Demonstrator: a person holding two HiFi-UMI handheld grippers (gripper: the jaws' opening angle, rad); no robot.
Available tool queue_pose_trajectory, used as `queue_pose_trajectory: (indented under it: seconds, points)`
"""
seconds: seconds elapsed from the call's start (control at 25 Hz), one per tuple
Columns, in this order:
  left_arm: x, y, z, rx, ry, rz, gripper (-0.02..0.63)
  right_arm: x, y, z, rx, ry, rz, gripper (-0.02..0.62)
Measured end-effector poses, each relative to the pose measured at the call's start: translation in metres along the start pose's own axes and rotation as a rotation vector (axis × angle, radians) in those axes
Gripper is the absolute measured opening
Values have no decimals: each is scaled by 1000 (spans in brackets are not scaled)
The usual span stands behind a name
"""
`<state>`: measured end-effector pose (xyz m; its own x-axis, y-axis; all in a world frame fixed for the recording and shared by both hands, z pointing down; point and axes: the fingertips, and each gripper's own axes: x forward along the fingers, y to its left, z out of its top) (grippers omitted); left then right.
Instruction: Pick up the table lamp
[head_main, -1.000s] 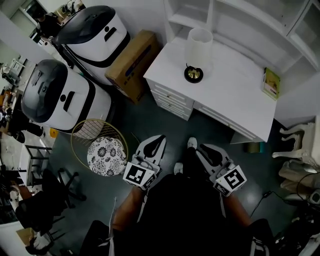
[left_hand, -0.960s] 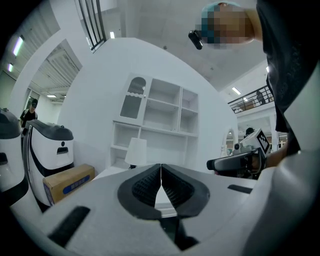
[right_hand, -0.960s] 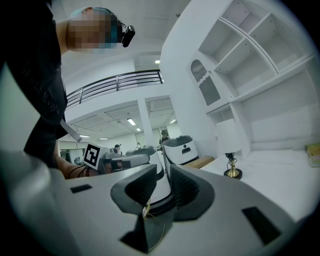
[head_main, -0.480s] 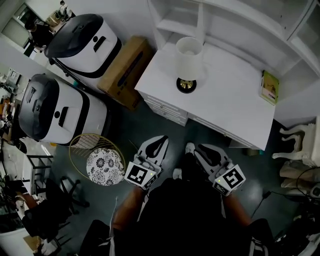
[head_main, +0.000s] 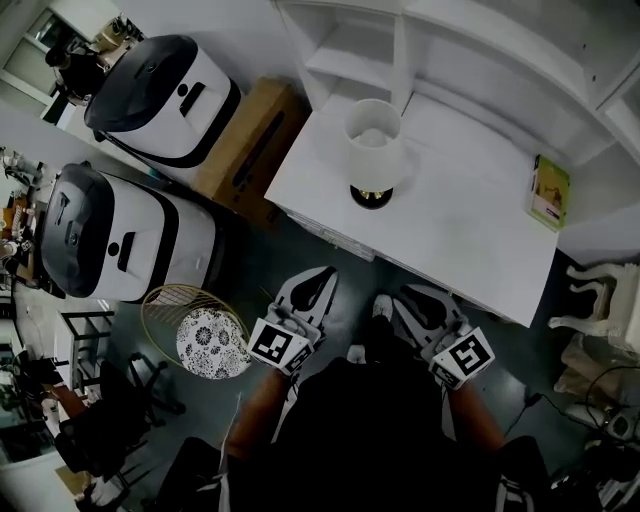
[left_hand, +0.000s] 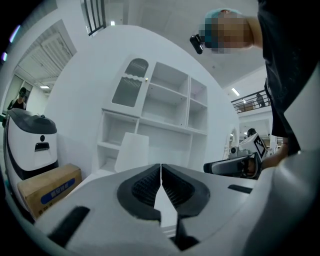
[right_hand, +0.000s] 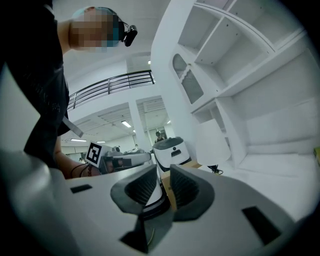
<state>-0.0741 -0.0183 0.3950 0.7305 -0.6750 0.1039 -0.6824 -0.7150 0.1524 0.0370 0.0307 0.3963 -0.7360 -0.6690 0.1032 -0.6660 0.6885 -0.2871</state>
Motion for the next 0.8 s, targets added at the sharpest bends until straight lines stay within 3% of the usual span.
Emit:
queue_pose_trajectory:
  seconds: [0.16, 0.48, 0.68, 0.8]
  points:
    - [16, 9, 2, 4, 14, 15, 20, 14, -28, 4, 7, -32, -18, 92]
    - [37, 22, -2, -13, 15, 38, 20, 42, -75, -11, -69, 25, 5, 92]
    - [44, 33, -8, -17, 29, 53, 20, 66, -109, -26, -30, 40, -20, 92]
    - [48, 39, -10, -39, 40, 66, 20, 84, -120, -39, -60, 49, -20, 92]
